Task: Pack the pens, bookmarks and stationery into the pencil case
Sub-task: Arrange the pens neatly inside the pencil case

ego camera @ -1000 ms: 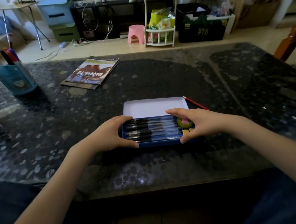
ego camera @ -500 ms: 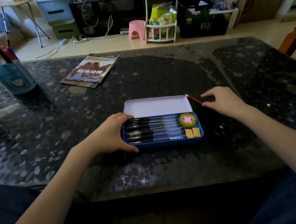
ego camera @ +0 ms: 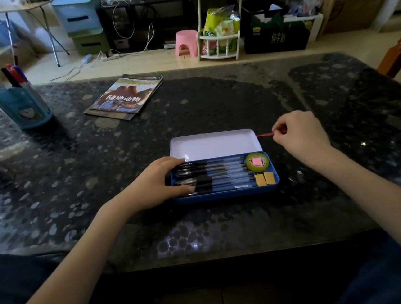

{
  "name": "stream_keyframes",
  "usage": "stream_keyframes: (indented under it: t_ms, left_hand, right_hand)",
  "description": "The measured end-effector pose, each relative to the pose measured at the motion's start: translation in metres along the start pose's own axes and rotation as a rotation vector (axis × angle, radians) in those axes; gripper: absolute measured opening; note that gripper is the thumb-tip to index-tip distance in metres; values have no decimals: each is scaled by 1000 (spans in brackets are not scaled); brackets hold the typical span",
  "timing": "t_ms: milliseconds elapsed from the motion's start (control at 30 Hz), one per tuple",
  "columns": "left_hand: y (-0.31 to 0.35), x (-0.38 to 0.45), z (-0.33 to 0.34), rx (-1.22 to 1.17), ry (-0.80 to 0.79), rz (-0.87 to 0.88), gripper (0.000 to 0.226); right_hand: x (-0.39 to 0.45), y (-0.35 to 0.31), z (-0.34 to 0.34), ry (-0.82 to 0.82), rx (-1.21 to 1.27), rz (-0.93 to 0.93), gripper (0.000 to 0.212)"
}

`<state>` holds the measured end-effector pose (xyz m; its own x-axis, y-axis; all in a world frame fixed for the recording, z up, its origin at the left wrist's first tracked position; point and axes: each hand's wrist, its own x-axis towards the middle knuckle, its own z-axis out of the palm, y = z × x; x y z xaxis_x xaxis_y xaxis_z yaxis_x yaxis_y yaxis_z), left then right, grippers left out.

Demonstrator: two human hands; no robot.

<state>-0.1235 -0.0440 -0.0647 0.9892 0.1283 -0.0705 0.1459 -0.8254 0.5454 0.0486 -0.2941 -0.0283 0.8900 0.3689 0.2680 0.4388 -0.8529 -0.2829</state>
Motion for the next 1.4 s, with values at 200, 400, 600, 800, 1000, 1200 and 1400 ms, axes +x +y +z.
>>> stream_keyframes:
  t_ms: [200, 400, 600, 800, 1000, 1200, 1400]
  left_hand:
    - [0, -6, 4, 18, 90, 50, 72]
    - [3, -14, 9, 62, 173, 145, 54]
    - [9, -15, 6, 107, 230, 163, 28]
    - [9, -15, 3, 88, 216, 170, 20]
    - [8, -14, 3, 71, 190, 158, 15]
    - [9, -14, 3, 64, 194, 149, 15]
    - [9, -14, 2, 20, 182, 132, 15]
  right_hand:
    - [-10, -5, -13, 164, 136, -81, 19]
    - [-27, -32, -15, -343, 620, -107, 15]
    - [-39, -40, -4, -533, 671, -209, 16]
    - [-41, -41, 0, -569, 635, -242, 22]
    - [-49, -45, 5, -533, 572, -329, 15]
    - [-56, -51, 7, -426, 504, -435, 11]
    - [-67, -58, 15, -383, 485, -519, 12]
